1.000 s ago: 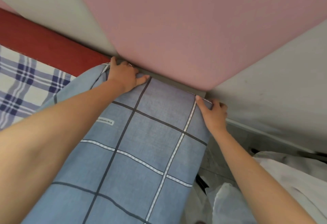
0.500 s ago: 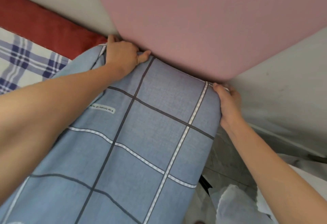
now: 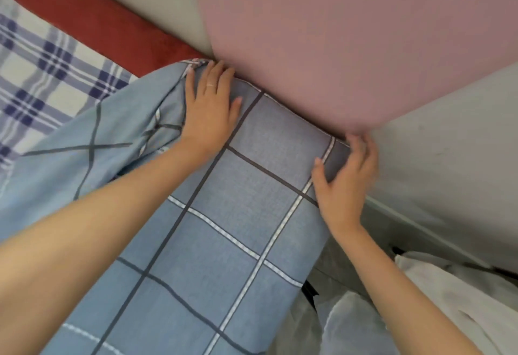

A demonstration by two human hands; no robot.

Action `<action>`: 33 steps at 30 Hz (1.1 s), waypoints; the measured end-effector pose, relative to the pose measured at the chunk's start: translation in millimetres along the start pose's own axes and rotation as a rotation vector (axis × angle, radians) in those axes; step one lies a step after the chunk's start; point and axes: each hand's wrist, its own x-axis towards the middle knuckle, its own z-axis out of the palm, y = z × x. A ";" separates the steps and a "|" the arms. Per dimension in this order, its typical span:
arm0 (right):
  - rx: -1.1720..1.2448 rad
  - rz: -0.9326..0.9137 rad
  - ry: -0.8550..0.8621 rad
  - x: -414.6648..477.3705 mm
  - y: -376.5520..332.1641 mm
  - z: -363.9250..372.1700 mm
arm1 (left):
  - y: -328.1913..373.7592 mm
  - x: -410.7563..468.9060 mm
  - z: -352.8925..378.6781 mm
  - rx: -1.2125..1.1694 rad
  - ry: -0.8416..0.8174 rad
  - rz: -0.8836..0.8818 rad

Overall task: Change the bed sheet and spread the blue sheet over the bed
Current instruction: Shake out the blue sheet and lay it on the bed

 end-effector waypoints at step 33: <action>-1.055 -1.523 -1.017 -276.8 -345.9 67.7 | -137.7 -680.1 -269.9 -0.006 -0.201 -1.296</action>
